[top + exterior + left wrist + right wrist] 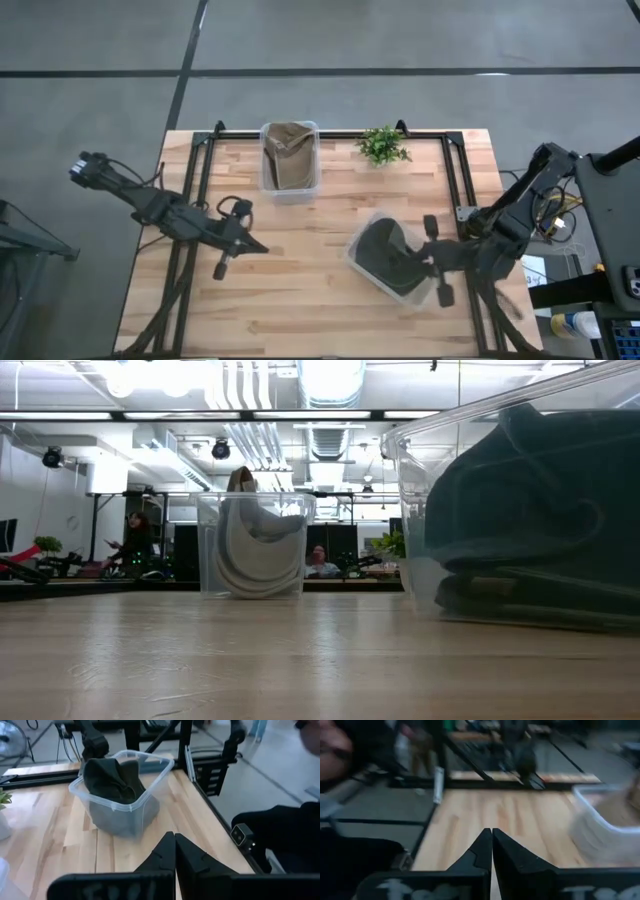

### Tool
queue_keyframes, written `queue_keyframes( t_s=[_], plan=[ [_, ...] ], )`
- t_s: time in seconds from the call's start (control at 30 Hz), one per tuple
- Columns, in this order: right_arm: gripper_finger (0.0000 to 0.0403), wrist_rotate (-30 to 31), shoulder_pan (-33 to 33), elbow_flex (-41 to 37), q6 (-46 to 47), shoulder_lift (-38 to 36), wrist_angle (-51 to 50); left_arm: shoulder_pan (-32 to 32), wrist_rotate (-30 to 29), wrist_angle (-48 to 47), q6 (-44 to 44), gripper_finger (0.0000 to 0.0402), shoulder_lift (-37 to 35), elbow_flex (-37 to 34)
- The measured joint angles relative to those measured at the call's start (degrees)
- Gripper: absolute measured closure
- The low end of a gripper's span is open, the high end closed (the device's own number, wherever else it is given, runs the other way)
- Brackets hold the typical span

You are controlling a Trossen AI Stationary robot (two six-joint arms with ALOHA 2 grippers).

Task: Pick & Place hat
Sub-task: Return to Home Position

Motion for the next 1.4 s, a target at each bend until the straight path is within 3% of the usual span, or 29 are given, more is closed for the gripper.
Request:
queue_keyframes(
  t_s=[0.1, 0.3, 0.53, 0.73, 0.9, 1.1, 1.4],
  plan=[
    [0.0395, -1.6, -0.1, -7.7, -5.3, -6.2, 8.1, 0.0, 0.0, 3.7, 0.3, 0.0401, -5.2, -5.6],
    [0.0395, -1.9, -1.4, -19.2, -7.4, -21.8, 9.8, 0.4, -0.2, 8.0, 1.4, 0.0401, -15.6, -14.6],
    [0.0395, -7.9, -2.8, -30.1, -11.8, -37.4, 13.9, 1.2, 0.7, 13.5, 2.2, 0.0401, -24.8, -23.0],
    [0.0395, -11.3, -4.4, -35.6, -16.8, -49.3, 14.3, 5.5, 1.1, 14.1, 3.5, 0.0401, -30.2, -26.3],
    [0.0395, -12.8, -4.5, -38.9, -20.4, -59.1, 12.9, 11.5, 7.1, 13.4, 3.5, 0.0401, -33.2, -28.3],
    [0.0395, -12.4, -4.6, -38.1, -20.7, -59.4, 8.2, 19.2, 14.3, 13.1, 2.6, 0.0401, -37.0, -32.0],
    [0.0395, -12.0, -4.6, -35.1, -18.0, -60.4, 0.5, 22.9, 14.8, 6.8, 4.2, 0.0401, -45.9, -33.1]
  ],
)
